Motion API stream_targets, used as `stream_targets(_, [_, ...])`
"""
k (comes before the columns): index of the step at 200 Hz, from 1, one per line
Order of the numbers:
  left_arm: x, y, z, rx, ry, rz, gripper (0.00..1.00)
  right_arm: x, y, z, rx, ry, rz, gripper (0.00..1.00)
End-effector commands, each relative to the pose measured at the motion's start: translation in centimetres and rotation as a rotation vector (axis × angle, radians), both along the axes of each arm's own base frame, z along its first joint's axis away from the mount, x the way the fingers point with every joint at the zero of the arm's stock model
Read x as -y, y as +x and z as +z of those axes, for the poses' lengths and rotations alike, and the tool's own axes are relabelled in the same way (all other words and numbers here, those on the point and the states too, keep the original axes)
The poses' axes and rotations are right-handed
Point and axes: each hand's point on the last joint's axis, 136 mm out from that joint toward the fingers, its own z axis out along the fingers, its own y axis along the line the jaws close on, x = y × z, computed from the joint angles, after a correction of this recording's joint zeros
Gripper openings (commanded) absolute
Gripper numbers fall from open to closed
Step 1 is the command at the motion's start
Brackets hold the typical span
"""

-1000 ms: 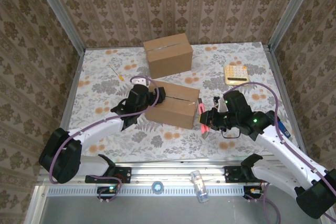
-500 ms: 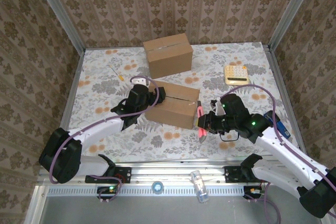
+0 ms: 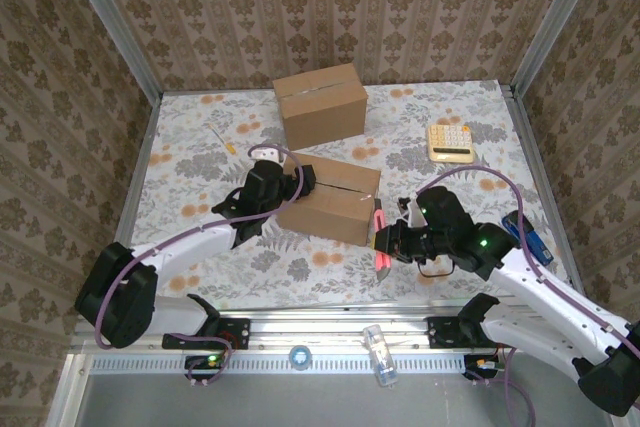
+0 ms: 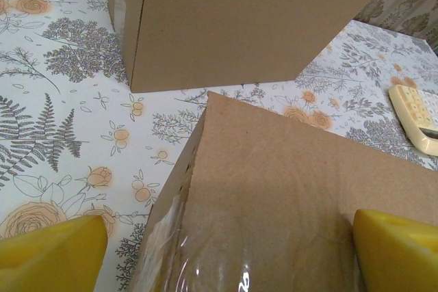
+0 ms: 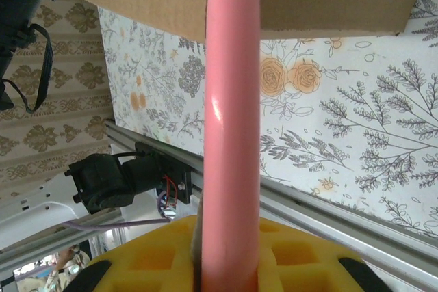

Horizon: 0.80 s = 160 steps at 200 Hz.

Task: Unpack the express box

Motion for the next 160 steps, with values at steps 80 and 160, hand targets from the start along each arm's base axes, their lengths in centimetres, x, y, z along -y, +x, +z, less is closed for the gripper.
stream_targets(80, [-3.7,-4.1,-10.4,-0.299,0.241,0.014,0.92,-0.5,-2.5,0.3,-0.009,0.046,0.055,0.0])
stream_targets(160, [-3.0,-3.5,-8.3,-0.255,0.241,-0.021,0.94,3.6,-2.6,-0.4,0.029,-0.164,-0.046,0.0])
